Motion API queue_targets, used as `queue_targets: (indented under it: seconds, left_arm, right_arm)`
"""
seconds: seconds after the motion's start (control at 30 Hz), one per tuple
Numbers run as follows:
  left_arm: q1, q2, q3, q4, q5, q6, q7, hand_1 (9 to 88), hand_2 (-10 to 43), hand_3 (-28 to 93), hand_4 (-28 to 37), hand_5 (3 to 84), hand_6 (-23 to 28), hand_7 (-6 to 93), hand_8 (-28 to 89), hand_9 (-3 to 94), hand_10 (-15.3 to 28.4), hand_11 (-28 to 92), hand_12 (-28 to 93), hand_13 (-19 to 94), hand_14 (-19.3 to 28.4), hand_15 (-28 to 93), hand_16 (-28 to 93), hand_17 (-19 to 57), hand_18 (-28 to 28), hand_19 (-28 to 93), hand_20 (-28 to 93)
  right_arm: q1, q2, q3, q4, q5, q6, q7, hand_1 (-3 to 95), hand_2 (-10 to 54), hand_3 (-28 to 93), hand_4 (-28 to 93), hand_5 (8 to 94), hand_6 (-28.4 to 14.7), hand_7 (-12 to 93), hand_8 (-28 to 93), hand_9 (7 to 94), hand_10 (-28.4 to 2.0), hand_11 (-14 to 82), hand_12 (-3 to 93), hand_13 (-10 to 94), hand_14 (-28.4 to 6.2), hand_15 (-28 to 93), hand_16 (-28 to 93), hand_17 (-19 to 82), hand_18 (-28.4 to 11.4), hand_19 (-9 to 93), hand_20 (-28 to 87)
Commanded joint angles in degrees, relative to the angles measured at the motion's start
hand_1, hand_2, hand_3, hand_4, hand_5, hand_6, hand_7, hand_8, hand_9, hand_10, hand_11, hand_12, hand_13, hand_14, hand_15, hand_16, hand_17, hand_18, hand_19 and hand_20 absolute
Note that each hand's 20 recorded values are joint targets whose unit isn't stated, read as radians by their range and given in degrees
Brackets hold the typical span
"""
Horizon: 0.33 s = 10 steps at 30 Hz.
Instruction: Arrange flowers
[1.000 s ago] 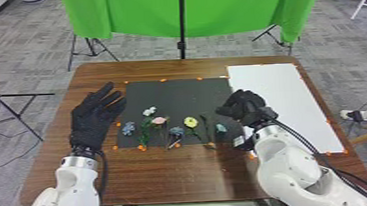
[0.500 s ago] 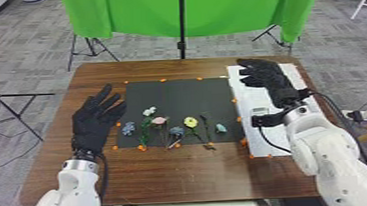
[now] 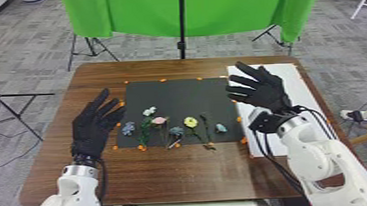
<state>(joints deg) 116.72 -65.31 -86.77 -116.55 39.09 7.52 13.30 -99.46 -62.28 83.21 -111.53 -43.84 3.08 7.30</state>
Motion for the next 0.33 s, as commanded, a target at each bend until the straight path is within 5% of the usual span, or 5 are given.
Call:
queue_targets:
  seconds: [0.03, 0.33]
  left_arm:
    - [1.17, -0.97, -0.73, 0.48, 0.85, -0.07, -0.08, 18.8, 7.7, 78, -28.3, 36.1, 4.4, 9.5, -9, 33.6, 16.2, 18, 11, 25, 25.4, 43, -6, -8.5, 26.2, 52, 18]
    - [1.52, -1.68, -1.15, 0.23, 1.28, -1.23, -1.99, 18.7, 7.8, 78, -28.3, 37.3, 5.5, 9.9, -9, 34.7, 17.1, 20, 12, 26, 25.5, 43, -6, -7.9, 28.1, 52, 19]
  right_arm:
    - [-2.37, -0.09, 0.21, 0.08, -3.00, 0.03, -1.02, 15.4, 6.3, 78, -28, 43.2, 4.2, 13, -12, 46.7, -13.9, 9.0, 13.6, 37, -19.6, 23, 21, 2, -26.1, 46, 23]
    - [-3.19, -0.38, 0.63, -0.26, -1.42, 0.86, 0.04, 15.4, 6.5, 77, -28, 44.0, 3.9, 14, -12, 48.2, -15.3, 10.9, 13.7, 37, -19.4, 26, 20, 2, -25.9, 47, 24]
